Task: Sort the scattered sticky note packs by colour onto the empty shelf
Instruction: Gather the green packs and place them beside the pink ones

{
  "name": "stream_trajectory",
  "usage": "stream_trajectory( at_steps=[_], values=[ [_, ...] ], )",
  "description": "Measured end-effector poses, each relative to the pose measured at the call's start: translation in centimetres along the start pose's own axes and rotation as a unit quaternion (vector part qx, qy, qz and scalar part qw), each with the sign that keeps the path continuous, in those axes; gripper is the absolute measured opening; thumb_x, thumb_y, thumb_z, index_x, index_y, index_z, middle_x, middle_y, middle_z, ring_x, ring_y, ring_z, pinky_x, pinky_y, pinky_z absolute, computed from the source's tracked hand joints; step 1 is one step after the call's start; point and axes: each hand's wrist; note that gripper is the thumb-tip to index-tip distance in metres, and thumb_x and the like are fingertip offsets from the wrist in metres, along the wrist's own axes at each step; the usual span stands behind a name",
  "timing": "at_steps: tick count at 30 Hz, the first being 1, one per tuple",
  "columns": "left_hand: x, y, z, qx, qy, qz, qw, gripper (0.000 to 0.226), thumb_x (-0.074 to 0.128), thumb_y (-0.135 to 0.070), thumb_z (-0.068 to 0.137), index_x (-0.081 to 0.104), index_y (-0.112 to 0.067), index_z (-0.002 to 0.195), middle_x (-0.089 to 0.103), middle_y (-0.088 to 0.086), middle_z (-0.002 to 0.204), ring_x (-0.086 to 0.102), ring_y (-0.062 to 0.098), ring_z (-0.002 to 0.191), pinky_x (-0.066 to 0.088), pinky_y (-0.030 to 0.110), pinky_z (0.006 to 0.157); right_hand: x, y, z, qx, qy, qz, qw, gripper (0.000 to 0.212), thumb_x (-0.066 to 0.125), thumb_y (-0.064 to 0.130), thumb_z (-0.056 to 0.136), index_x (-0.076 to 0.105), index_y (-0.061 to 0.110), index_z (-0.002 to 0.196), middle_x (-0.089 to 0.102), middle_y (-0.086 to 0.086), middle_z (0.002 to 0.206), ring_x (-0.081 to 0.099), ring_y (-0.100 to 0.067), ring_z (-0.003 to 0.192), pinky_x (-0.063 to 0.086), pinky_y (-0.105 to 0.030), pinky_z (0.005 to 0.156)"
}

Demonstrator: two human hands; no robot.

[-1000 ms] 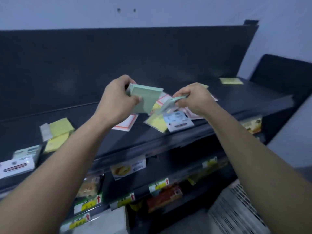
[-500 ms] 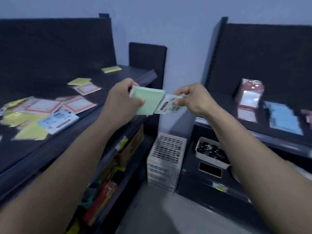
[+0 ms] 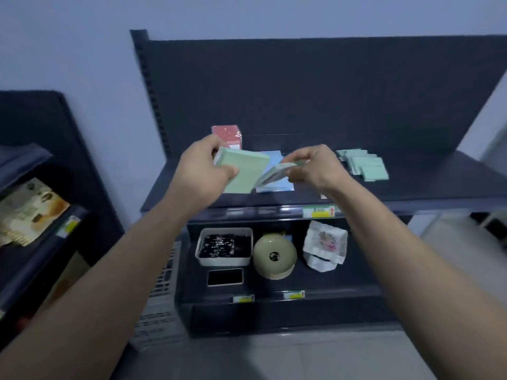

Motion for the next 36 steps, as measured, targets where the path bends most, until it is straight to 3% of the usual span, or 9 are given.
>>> stream_trajectory(
  at_steps=[2,5,8,12,15,17,27,32,36],
  values=[
    [3.9,-2.2,1.7,0.01,0.018,-0.015,1.0,0.016,0.067,-0.009,0.081,0.055,-0.012,0.092,0.06,0.003,0.091,0.054,0.017,0.077,0.043,0.023,0.062,-3.6,-2.9,1.1,0.023,-0.022,0.014,0.999,0.024,0.068,-0.003,0.076,0.068,0.019,0.069,0.067,-0.009,0.076,0.058,-0.019,0.071,0.054,-0.04,0.081],
    [9.4,-5.3,4.2,0.025,0.045,-0.033,0.998,0.016,0.065,-0.009,0.083,0.055,-0.013,0.095,0.055,-0.004,0.082,0.053,0.016,0.073,0.043,0.025,0.054,-8.7,-6.7,2.5,0.073,-0.053,0.004,0.996,0.011,0.063,0.006,0.072,0.068,0.008,0.063,0.061,-0.006,0.067,0.052,-0.018,0.067,0.049,-0.036,0.07],
    [14.5,-7.6,6.3,0.041,0.073,-0.036,0.996,0.016,0.065,-0.008,0.083,0.054,-0.013,0.094,0.054,-0.004,0.081,0.051,0.014,0.072,0.042,0.021,0.057,-12.9,-9.8,3.5,0.108,-0.105,-0.007,0.988,0.024,0.062,0.027,0.076,0.067,0.006,0.067,0.055,-0.007,0.064,0.048,-0.016,0.061,0.038,-0.028,0.061],
    [19.9,-8.6,9.3,0.049,0.107,-0.028,0.993,0.015,0.065,-0.007,0.082,0.055,-0.011,0.093,0.056,0.004,0.092,0.051,0.018,0.077,0.042,0.024,0.057,-16.9,-13.9,5.7,0.103,-0.178,-0.087,0.975,0.015,0.062,0.009,0.083,0.071,0.002,0.093,0.067,-0.012,0.092,0.061,-0.023,0.087,0.043,-0.026,0.073],
    [23.3,-8.9,12.0,0.055,0.134,-0.03,0.989,0.016,0.066,-0.006,0.081,0.054,-0.012,0.088,0.058,0.006,0.093,0.052,0.018,0.078,0.043,0.025,0.057,-19.2,-16.7,7.5,0.123,-0.212,-0.102,0.964,0.039,0.063,0.002,0.081,0.06,0.007,0.119,0.058,-0.011,0.12,0.057,-0.023,0.107,0.038,-0.018,0.077],
    [25.6,-9.1,13.9,0.058,0.152,-0.032,0.986,0.017,0.066,-0.004,0.08,0.054,-0.013,0.087,0.058,0.004,0.091,0.053,0.018,0.077,0.044,0.026,0.059,-20.5,-18.0,8.6,0.131,-0.243,-0.098,0.956,0.044,0.063,0.001,0.083,0.057,0.008,0.126,0.058,-0.01,0.123,0.056,-0.022,0.11,0.038,-0.017,0.078],
    [38.4,-8.6,21.4,-0.01,0.277,-0.066,0.959,0.024,0.069,0.002,0.076,0.053,-0.013,0.086,0.059,0.009,0.086,0.054,0.023,0.067,0.046,0.031,0.063,-25.6,-23.0,13.7,0.121,-0.316,-0.084,0.937,0.025,0.056,-0.004,0.083,0.061,0.017,0.096,0.054,0.006,0.082,0.052,-0.016,0.082,0.041,-0.023,0.068],
    [43.7,-7.0,22.6,-0.064,0.343,-0.078,0.934,0.026,0.069,0.004,0.078,0.052,-0.011,0.091,0.057,0.005,0.082,0.058,0.023,0.077,0.053,0.039,0.079,-27.2,-26.1,15.5,0.131,-0.264,-0.031,0.955,0.019,0.059,-0.002,0.084,0.056,0.017,0.084,0.055,0.001,0.078,0.053,-0.015,0.072,0.045,-0.029,0.063],
    [46.3,-5.8,23.1,-0.082,0.321,-0.067,0.941,0.026,0.071,0.003,0.075,0.053,-0.008,0.09,0.06,0.016,0.093,0.059,0.029,0.084,0.053,0.043,0.079,-28.6,-28.3,17.2,0.138,-0.186,-0.024,0.973,0.027,0.059,-0.005,0.082,0.055,0.02,0.074,0.059,-0.005,0.078,0.056,-0.018,0.07,0.048,-0.031,0.065]
  ],
)
Point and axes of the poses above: each hand's wrist, its own z-axis towards the middle knuckle, its own x-axis out of the palm, y = z × x
